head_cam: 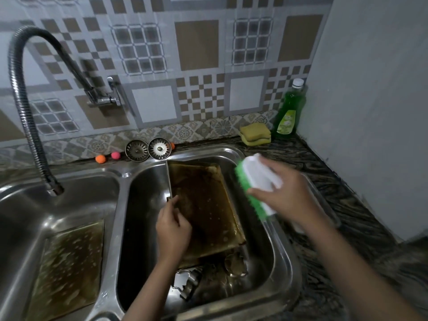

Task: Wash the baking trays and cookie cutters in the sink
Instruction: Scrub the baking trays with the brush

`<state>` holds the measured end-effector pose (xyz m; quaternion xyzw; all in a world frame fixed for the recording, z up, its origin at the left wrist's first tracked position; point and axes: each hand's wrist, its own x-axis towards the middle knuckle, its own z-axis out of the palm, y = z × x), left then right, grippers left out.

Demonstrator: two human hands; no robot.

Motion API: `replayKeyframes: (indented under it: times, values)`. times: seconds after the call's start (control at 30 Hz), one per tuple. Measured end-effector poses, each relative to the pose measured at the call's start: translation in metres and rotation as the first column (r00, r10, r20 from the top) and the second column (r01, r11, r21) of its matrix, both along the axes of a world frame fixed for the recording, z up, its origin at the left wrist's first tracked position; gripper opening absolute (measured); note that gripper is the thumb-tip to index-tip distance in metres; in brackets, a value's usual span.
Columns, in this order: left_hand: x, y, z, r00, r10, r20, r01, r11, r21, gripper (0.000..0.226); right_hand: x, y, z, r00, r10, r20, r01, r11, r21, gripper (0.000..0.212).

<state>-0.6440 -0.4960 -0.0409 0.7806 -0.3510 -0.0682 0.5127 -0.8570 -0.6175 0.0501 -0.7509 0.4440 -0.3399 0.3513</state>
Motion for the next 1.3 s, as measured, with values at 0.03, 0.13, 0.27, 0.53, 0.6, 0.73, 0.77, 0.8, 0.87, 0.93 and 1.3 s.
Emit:
replayKeyframes:
  times: [0.03, 0.13, 0.27, 0.53, 0.6, 0.73, 0.77, 0.8, 0.87, 0.93, 1.3]
  values:
    - [-0.004, 0.001, 0.003, 1.000, 0.007, -0.001, -0.007, 1.000, -0.022, 0.037, 0.021, 0.014, -0.006, 0.998, 0.054, 0.035, -0.055, 0.998, 0.016, 0.083]
    - [-0.016, 0.009, 0.013, 0.999, 0.001, 0.039, 0.003, 0.996, -0.090, 0.030, 0.079, 0.050, -0.035, 0.964, 0.215, 0.157, -0.220, 0.976, 0.010, 0.075]
    - [-0.018, 0.033, 0.024, 0.999, 0.031, 0.042, -0.023, 0.985, -0.173, 0.028, 0.111, 0.027, -0.049, 0.977, 0.164, 0.139, -0.169, 0.985, 0.025, 0.070]
    - [0.005, 0.040, 0.042, 0.994, 0.109, 0.019, -0.100, 0.961, -0.257, 0.030, 0.129, 0.080, -0.057, 0.905, 0.345, 0.250, -0.345, 0.938, -0.046, 0.066]
    - [0.013, 0.045, 0.042, 0.993, 0.113, -0.019, -0.114, 0.958, -0.265, 0.031, 0.119, 0.064, -0.060, 0.909, 0.344, 0.235, -0.340, 0.939, -0.058, 0.064]
    - [-0.016, 0.047, 0.037, 0.999, 0.021, 0.048, -0.007, 0.959, -0.283, 0.030, 0.131, 0.012, -0.036, 0.969, 0.086, 0.230, -0.082, 0.996, -0.026, 0.060]
    - [-0.020, 0.044, 0.037, 0.999, 0.023, 0.037, -0.011, 0.956, -0.295, 0.030, 0.138, 0.020, -0.029, 0.957, 0.109, 0.269, -0.100, 0.994, -0.045, 0.060]
    - [-0.018, 0.041, 0.038, 0.999, 0.032, 0.013, -0.027, 0.951, -0.308, 0.030, 0.143, 0.034, -0.030, 0.940, 0.170, 0.296, -0.158, 0.985, -0.062, 0.061]
    - [-0.003, 0.038, 0.041, 0.997, 0.065, -0.042, -0.076, 0.940, -0.333, 0.029, 0.138, 0.068, -0.049, 0.905, 0.292, 0.308, -0.280, 0.956, -0.084, 0.061]
    - [0.016, 0.043, 0.044, 0.993, 0.102, -0.061, -0.117, 0.932, -0.344, 0.029, 0.116, 0.079, -0.060, 0.893, 0.334, 0.302, -0.330, 0.942, -0.068, 0.062]
    - [0.018, 0.044, 0.057, 0.994, 0.092, 0.058, -0.065, 0.929, -0.365, 0.030, 0.121, 0.098, -0.054, 0.880, 0.281, 0.382, -0.255, 0.960, -0.118, 0.062]
